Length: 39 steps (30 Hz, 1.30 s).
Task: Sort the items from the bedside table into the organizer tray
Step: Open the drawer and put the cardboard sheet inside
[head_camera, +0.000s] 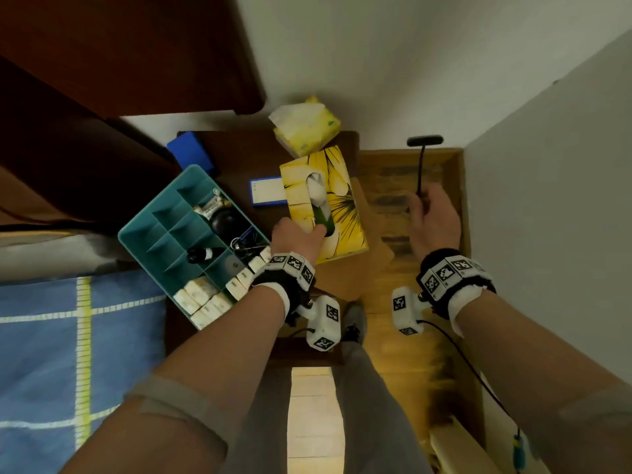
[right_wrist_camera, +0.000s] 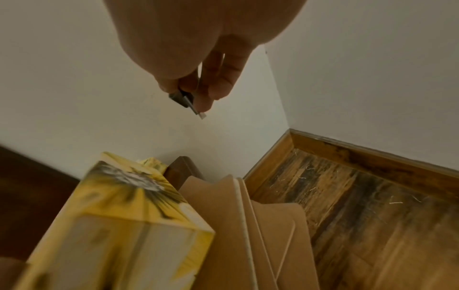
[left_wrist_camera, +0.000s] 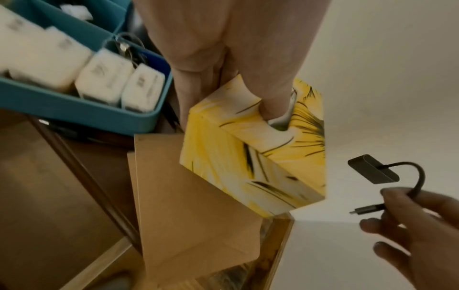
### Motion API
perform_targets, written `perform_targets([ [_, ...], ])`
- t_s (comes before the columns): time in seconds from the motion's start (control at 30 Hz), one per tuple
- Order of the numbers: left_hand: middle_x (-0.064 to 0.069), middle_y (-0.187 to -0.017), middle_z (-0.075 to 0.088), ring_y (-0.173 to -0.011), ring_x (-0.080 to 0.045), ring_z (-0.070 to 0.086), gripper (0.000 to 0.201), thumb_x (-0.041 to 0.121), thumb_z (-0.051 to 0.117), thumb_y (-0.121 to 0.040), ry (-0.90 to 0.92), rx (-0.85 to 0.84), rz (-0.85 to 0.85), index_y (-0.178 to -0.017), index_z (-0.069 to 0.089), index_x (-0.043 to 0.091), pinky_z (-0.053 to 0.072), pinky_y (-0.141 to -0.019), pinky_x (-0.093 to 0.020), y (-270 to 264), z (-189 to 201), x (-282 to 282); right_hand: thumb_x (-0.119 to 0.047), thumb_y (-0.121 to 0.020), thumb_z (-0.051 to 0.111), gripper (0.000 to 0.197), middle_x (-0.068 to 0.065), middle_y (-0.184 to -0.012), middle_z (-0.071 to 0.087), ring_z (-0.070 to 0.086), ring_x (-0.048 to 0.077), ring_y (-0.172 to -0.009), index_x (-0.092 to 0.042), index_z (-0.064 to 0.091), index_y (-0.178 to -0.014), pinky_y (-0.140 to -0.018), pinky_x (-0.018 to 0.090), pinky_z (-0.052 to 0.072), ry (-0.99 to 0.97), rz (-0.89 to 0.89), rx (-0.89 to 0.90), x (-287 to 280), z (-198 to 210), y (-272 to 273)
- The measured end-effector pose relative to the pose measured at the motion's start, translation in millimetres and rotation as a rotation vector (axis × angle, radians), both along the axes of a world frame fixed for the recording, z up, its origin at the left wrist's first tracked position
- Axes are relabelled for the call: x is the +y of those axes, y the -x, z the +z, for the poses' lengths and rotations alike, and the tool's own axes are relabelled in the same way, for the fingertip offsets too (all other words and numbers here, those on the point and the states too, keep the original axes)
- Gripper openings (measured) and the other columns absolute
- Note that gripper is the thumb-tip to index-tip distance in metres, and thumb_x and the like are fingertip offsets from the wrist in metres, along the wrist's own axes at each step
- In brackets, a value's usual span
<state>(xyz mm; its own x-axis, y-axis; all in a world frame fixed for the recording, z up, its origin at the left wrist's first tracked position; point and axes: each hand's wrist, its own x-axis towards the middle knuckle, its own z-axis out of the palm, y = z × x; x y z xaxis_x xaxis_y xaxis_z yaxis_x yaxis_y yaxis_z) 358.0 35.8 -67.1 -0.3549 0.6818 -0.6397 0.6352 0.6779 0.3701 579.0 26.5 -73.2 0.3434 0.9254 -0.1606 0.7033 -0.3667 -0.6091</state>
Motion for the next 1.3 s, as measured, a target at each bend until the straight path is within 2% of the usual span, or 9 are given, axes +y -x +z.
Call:
perform_targets([
  [0.27, -0.016, -0.130, 0.052, -0.118, -0.033, 0.054, 0.073, 0.043, 0.070, -0.082, 0.058, -0.011, -0.036, -0.134, 0.038, 0.003, 0.047, -0.086, -0.040, -25, -15, -17, -0.034, -0.101, 0.050, 0.012, -0.008, -0.092, 0.058, 0.056, 0.010, -0.080, -0.024, 0.057, -0.104, -0.072, 0.030, 0.050, -0.047, 0.176, 0.080, -19, 0, -4],
  [0.43, -0.017, -0.141, 0.044, -0.126, -0.033, 0.049, 0.082, 0.035, 0.073, -0.084, -0.029, -0.096, 0.072, -0.146, 0.027, 0.008, 0.043, -0.098, -0.040, -7, -1, -15, -0.034, -0.101, 0.048, 0.016, -0.007, -0.095, 0.060, 0.056, 0.010, -0.082, -0.024, 0.058, -0.107, -0.071, 0.029, 0.047, -0.104, 0.316, 0.080, -5, 20, 34],
  [0.53, -0.014, -0.151, 0.031, -0.131, -0.034, 0.046, 0.098, 0.030, 0.074, -0.083, -0.223, -0.137, 0.198, -0.155, 0.009, 0.021, 0.042, -0.105, -0.043, 16, 10, -17, -0.036, -0.102, 0.047, 0.019, -0.006, -0.099, 0.059, 0.056, 0.012, -0.082, -0.024, 0.058, -0.112, -0.068, 0.031, 0.048, -0.125, 0.455, 0.040, 3, 26, 57],
  [0.63, -0.009, -0.161, 0.006, -0.133, -0.036, 0.046, 0.107, 0.031, 0.074, -0.082, -0.391, -0.089, 0.193, -0.152, -0.006, 0.044, 0.048, -0.098, -0.041, 50, 23, -23, -0.038, -0.103, 0.045, 0.021, -0.006, -0.103, 0.059, 0.057, 0.015, -0.085, -0.025, 0.058, -0.113, -0.069, 0.035, 0.051, -0.108, 0.560, 0.022, 8, 27, 85],
  [0.73, -0.005, -0.162, -0.004, -0.130, -0.031, 0.050, 0.084, 0.039, 0.064, -0.091, -0.401, 0.077, 0.125, -0.152, 0.006, 0.049, 0.048, -0.083, -0.032, 90, 34, -31, -0.038, -0.103, 0.045, 0.024, -0.001, -0.105, 0.060, 0.059, 0.021, -0.090, -0.023, 0.060, -0.116, -0.070, 0.038, 0.051, -0.084, 0.640, 0.050, 12, 29, 123],
  [0.8, -0.003, -0.158, 0.016, -0.122, -0.028, 0.055, 0.056, 0.043, 0.054, -0.096, -0.366, 0.145, 0.089, -0.148, 0.032, 0.041, 0.049, -0.088, -0.037, 121, 30, -36, -0.037, -0.103, 0.046, 0.026, 0.001, -0.108, 0.062, 0.061, 0.023, -0.091, -0.021, 0.061, -0.117, -0.072, 0.041, 0.052, -0.070, 0.678, 0.086, 12, 29, 152],
  [0.9, -0.008, -0.129, 0.055, -0.110, -0.026, 0.061, 0.037, 0.041, 0.052, -0.097, -0.361, 0.076, 0.079, -0.129, 0.061, 0.024, 0.049, -0.092, -0.033, 165, 12, -47, -0.037, -0.102, 0.047, 0.025, 0.001, -0.104, 0.065, 0.062, 0.023, -0.089, -0.021, 0.061, -0.116, -0.073, 0.040, 0.052, -0.052, 0.702, 0.103, 12, 24, 194],
  [1.17, -0.009, -0.100, 0.068, -0.082, -0.023, 0.066, 0.032, 0.047, 0.057, -0.092, -0.365, 0.234, 0.236, -0.113, 0.074, 0.030, 0.045, -0.067, -0.023, 256, -14, -79, -0.039, -0.098, 0.054, 0.026, 0.002, -0.110, 0.068, 0.064, 0.023, -0.098, -0.025, 0.065, -0.117, -0.080, 0.037, 0.053, 0.082, 0.812, 0.021, 15, 1, 285],
  [1.3, -0.007, -0.091, 0.068, -0.077, -0.022, 0.066, 0.034, 0.052, 0.054, -0.088, -0.352, 0.209, 0.251, -0.107, 0.075, 0.034, 0.048, -0.064, -0.025, 281, -28, -75, -0.038, -0.098, 0.054, 0.026, 0.003, -0.112, 0.070, 0.064, 0.026, -0.099, -0.027, 0.067, -0.117, -0.079, 0.035, 0.051, 0.076, 0.772, -0.029, 26, -4, 317],
])
